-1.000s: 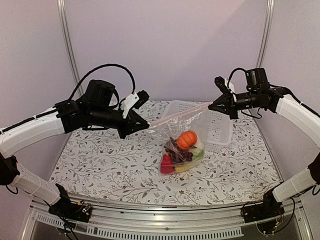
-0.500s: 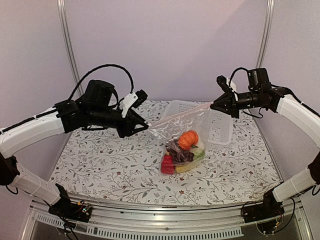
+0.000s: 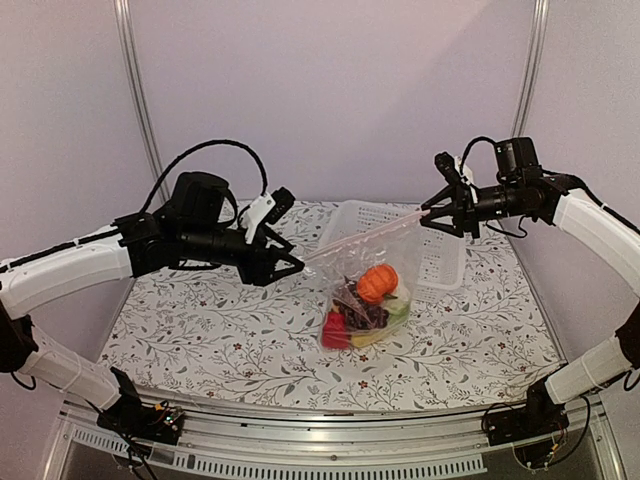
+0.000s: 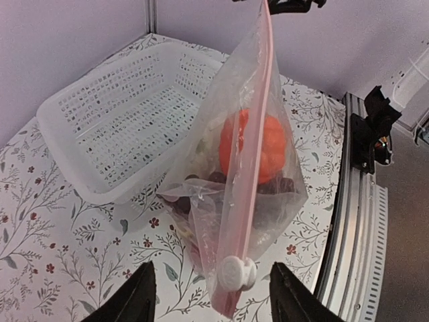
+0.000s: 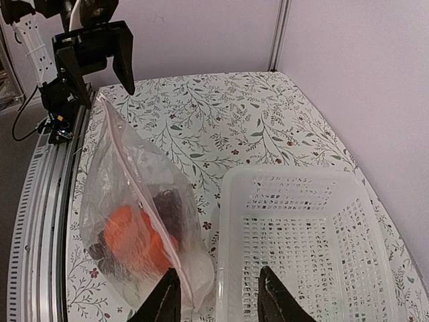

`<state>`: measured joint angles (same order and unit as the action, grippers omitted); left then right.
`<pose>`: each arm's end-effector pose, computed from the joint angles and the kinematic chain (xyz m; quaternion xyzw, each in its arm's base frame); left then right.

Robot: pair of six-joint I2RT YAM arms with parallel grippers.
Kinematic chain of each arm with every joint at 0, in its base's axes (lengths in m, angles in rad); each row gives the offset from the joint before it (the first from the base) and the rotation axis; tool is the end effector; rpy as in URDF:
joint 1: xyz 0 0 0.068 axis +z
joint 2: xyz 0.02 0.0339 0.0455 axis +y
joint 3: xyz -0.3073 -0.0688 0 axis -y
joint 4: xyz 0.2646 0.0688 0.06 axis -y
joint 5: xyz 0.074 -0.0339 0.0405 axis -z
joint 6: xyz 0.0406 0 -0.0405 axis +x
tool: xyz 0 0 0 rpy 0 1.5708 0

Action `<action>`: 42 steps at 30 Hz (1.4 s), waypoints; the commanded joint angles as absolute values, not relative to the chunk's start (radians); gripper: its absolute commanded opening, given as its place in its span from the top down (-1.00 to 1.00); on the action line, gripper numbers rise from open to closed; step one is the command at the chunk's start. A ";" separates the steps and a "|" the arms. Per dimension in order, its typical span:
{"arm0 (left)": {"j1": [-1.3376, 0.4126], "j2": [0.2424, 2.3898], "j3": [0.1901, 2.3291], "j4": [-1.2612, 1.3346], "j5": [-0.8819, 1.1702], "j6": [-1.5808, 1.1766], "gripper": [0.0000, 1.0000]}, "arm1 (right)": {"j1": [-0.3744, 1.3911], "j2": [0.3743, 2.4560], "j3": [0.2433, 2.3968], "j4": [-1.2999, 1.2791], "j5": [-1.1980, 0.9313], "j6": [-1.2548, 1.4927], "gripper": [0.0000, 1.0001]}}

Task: Place the food in the zip-top bag and seal the zipper
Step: Adjust the zipper food storage bag at the center of the board.

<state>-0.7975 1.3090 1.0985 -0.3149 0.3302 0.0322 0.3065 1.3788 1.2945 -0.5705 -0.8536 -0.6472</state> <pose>0.2064 -0.2303 0.3573 0.4196 0.7491 -0.3160 0.4036 0.2863 0.1227 0.3913 -0.5374 0.6414 0.2977 0.4596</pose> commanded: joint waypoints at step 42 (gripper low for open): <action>-0.675 1.490 1.489 -0.513 -0.106 0.164 1.00 | 0.353 1.551 1.539 -0.654 -0.879 -0.604 -0.06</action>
<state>-0.7265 1.6043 1.4815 -0.5217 0.0032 0.1341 0.3664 1.5761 1.5219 -0.6308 -0.8860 -0.6117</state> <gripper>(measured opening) 0.008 0.512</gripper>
